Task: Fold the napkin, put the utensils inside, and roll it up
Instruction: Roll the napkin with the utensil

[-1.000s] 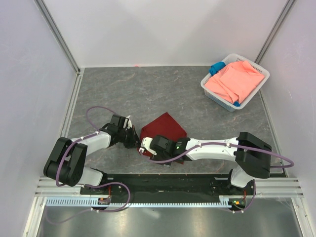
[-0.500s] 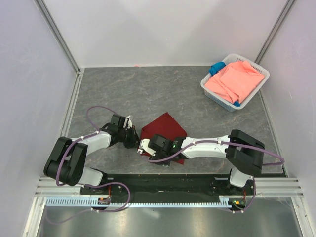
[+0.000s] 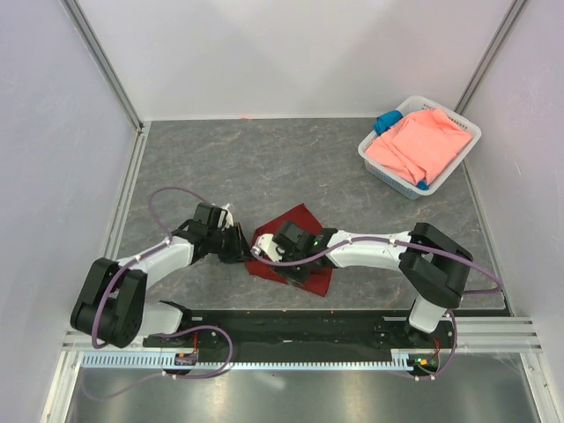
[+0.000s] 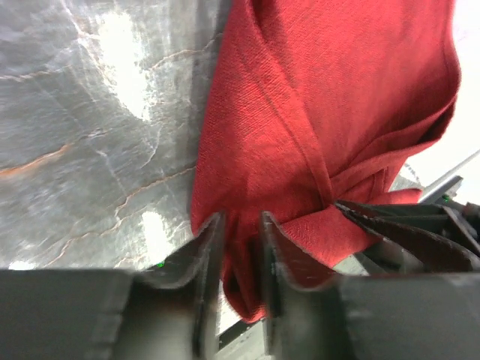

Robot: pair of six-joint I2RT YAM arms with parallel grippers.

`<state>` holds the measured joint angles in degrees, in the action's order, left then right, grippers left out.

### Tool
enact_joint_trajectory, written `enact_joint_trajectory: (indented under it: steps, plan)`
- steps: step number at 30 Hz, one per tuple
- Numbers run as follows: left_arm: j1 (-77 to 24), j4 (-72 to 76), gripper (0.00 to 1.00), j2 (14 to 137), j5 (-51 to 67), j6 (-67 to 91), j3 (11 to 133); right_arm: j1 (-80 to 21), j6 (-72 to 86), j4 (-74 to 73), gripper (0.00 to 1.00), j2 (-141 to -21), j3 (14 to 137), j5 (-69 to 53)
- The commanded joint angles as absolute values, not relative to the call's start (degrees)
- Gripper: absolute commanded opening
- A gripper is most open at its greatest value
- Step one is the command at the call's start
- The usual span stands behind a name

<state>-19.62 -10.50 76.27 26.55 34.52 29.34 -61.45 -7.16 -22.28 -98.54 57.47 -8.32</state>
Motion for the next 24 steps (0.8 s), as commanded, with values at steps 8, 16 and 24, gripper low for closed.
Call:
enact_joint_trajectory:
  steps: [8,16,24]
  plan:
    - [-19.69,-13.19,0.61,62.33,18.46,32.70,28.75,-54.50,-6.06,-23.64,0.22,-107.31,56.25,-30.75]
    - [-19.69,-6.42,0.58,60.11,21.53,33.31,24.70,-52.21,-6.86,-23.55,0.22,-113.29,58.62,-39.11]
    - [-19.77,-7.12,0.47,62.75,20.74,34.80,23.91,-49.92,-6.85,-23.90,0.22,-116.71,60.38,-40.96]
